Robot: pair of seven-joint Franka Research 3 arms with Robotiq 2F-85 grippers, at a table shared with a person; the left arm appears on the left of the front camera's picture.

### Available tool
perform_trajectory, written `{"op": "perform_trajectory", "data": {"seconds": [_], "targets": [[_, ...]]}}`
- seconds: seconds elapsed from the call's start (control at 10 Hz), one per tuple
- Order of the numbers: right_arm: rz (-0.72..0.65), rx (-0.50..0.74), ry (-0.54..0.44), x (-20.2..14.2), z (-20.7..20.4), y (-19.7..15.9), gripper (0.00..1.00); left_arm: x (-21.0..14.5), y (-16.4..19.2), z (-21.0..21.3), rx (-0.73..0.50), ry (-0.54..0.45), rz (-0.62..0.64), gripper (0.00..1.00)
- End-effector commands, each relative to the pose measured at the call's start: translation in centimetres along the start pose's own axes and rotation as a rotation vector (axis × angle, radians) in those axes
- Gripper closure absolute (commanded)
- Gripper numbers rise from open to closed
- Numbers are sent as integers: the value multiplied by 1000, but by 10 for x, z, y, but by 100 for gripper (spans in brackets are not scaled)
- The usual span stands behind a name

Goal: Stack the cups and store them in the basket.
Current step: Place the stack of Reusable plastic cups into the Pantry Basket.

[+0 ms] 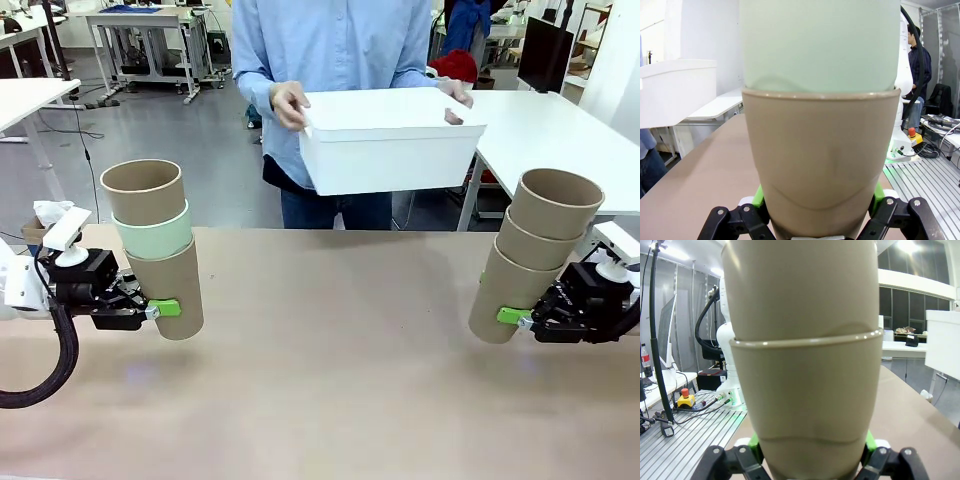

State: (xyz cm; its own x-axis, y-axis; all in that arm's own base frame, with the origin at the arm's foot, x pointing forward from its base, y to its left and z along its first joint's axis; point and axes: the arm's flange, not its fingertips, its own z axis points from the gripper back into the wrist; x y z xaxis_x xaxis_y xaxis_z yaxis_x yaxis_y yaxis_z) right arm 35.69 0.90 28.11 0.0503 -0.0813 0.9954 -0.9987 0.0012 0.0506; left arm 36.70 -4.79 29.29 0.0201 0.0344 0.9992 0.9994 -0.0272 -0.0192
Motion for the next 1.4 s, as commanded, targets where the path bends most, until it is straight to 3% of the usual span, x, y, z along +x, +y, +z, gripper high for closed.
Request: {"op": "perform_trajectory", "data": {"seconds": [0.0,1.3], "targets": [[12,-12,-12,4,0,-2,16,4,0,-1,-4,-3,-4,14],[12,-12,-12,4,0,-2,16,4,0,-1,-4,-3,-4,14]]}}
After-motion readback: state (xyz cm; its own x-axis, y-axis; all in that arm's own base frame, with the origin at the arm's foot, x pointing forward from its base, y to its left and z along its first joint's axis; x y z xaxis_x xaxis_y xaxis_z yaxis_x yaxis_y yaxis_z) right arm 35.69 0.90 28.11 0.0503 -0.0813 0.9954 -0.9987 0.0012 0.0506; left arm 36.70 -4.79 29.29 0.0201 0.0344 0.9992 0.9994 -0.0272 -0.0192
